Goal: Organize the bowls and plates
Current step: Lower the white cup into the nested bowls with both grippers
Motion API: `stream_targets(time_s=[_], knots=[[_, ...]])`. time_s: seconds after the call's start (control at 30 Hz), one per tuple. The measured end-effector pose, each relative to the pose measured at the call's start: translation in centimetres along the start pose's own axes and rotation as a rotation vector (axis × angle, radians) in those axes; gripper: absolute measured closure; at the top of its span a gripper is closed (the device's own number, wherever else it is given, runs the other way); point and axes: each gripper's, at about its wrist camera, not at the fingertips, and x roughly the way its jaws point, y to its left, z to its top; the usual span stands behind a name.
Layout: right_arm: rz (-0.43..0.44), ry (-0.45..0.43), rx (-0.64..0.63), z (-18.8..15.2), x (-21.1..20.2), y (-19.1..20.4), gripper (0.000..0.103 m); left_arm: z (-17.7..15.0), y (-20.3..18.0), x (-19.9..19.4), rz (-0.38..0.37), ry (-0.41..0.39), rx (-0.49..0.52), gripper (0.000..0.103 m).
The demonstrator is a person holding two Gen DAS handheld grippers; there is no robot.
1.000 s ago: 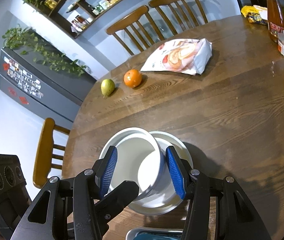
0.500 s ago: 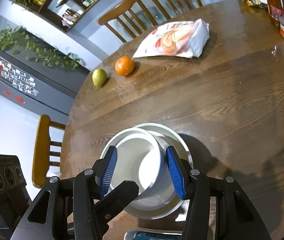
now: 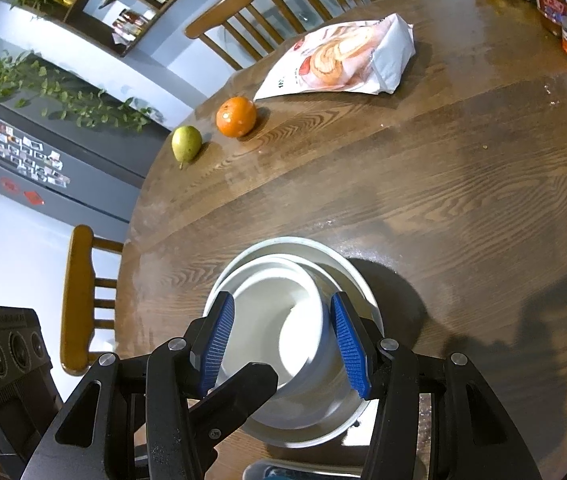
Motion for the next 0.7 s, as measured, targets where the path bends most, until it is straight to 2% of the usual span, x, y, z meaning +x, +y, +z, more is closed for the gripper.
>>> stream_targets(time_s=[0.7], knots=[[-0.029, 0.016, -0.004, 0.05, 0.23, -0.18, 0.049, 0.14, 0.05, 0.46, -0.015, 0.03, 0.008, 0.045]])
